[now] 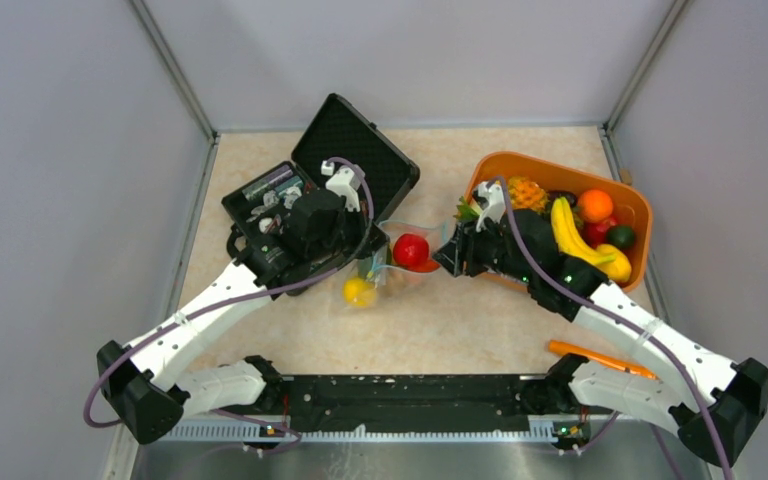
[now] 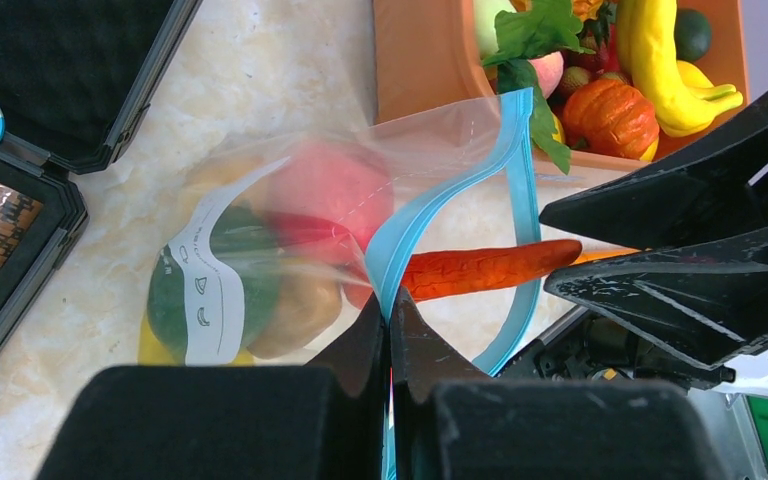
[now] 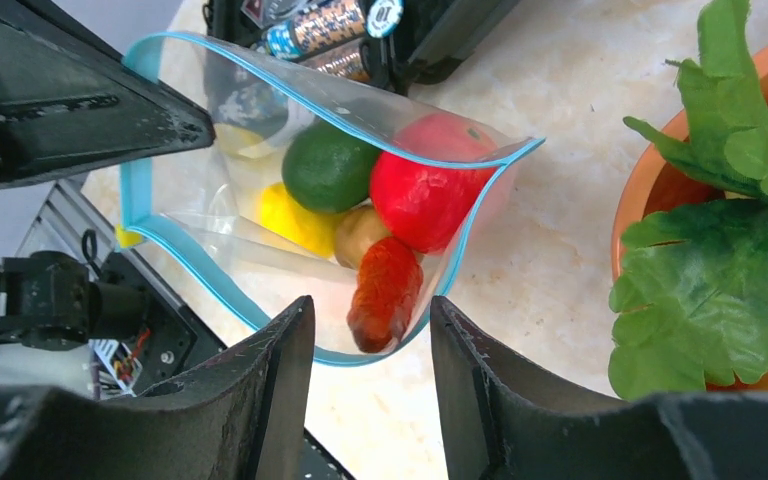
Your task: Place the food in the zip-top bag and seal the zipper
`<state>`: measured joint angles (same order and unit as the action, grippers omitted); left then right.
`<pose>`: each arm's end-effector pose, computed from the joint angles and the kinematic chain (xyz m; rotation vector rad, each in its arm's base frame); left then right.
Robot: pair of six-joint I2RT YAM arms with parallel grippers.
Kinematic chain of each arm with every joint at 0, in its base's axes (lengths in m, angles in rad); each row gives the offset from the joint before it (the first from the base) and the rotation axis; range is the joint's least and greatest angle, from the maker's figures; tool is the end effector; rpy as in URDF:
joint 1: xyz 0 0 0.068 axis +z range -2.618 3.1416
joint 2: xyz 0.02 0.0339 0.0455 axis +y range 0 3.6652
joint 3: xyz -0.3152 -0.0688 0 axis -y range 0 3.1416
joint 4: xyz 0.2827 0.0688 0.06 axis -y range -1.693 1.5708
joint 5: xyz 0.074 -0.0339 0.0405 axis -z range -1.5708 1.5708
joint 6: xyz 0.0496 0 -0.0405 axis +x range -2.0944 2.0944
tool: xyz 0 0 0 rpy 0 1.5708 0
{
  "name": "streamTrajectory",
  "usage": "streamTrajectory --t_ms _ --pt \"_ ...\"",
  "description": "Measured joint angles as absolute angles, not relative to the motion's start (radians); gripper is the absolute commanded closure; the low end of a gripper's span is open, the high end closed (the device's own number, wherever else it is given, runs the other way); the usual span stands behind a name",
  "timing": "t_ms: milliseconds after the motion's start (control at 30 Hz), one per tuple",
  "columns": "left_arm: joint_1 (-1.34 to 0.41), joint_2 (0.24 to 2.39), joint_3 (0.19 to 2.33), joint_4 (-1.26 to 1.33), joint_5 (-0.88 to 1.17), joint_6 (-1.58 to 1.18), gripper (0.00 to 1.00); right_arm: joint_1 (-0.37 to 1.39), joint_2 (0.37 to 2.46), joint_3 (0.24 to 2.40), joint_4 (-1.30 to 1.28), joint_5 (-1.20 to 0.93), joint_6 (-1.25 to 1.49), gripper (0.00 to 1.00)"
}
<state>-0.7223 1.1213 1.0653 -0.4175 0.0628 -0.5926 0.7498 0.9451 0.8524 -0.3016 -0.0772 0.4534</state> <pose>0.2070 -0.1865 0.3852 0.1815 2.1539 -0.8610 0.1704 0.1639 0.3551 -0.3576 2.0352 0.8456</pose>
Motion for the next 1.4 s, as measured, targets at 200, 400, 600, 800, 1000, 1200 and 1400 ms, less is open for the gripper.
streamTrajectory --t_ms 200,400,600,800,1000,1200,1400 --pt "-0.722 1.121 1.062 -0.414 0.064 -0.593 1.0 0.75 0.958 0.853 -0.348 -0.08 0.412 0.69" --pt "-0.721 1.123 1.061 -0.411 0.065 -0.592 1.0 0.75 0.958 0.854 -0.352 -0.104 0.396 0.8" --pt "-0.721 1.133 1.061 -0.41 0.071 -0.592 1.0 0.75 0.958 0.854 -0.352 -0.115 0.385 0.89" --pt "-0.721 1.133 1.058 -0.403 0.071 -0.592 1.0 0.75 0.952 0.873 -0.359 -0.101 0.378 1.0" --pt "-0.721 1.14 1.058 -0.403 0.089 -0.592 1.0 0.75 0.904 0.873 -0.29 -0.1 0.41 1.0" --pt "-0.721 1.14 1.058 -0.402 0.108 -0.588 1.0 0.75 0.949 0.876 -0.197 -0.163 0.455 1.0" --pt "-0.72 1.14 1.056 -0.4 0.125 -0.58 1.0 0.75 1.092 0.912 -0.231 -0.239 0.449 1.0"
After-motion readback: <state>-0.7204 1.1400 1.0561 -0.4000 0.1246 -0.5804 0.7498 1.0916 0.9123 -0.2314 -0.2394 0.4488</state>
